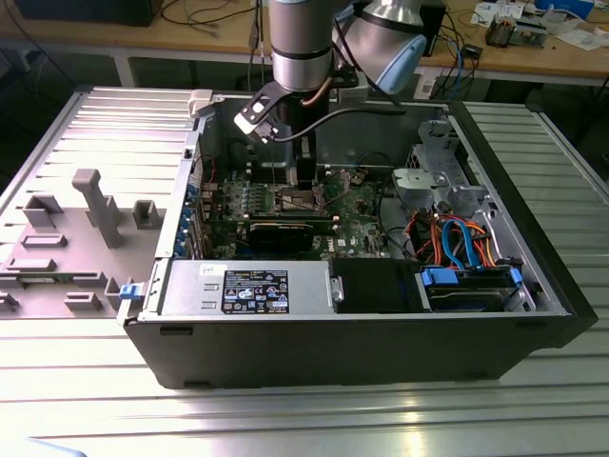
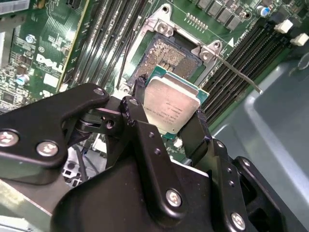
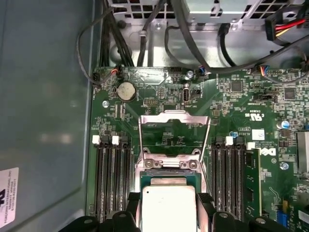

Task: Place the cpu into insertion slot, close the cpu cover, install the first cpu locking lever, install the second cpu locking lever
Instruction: 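Place the cpu into insertion slot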

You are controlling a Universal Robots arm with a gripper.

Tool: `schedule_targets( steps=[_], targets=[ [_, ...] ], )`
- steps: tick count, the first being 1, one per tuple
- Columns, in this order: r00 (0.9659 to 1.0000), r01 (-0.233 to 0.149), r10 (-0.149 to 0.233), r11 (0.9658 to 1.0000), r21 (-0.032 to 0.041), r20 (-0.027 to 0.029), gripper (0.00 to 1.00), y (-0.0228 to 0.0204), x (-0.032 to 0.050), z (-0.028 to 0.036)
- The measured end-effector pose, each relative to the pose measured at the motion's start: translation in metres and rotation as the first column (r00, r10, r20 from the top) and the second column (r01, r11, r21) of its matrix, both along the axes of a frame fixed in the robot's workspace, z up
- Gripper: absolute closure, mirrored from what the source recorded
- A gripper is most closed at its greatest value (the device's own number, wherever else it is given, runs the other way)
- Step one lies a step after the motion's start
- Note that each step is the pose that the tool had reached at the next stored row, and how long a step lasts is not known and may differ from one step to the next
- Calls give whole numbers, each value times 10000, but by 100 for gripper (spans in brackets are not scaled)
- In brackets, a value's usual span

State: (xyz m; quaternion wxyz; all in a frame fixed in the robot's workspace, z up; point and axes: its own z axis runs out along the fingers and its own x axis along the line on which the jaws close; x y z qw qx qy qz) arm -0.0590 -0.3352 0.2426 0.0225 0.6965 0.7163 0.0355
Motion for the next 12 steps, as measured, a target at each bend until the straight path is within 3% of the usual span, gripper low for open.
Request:
schedule_targets(
  steps=[12],
  targets=[
    [10000,-8,8,10000,1,0,45,-4,-27,-189]
  ],
)
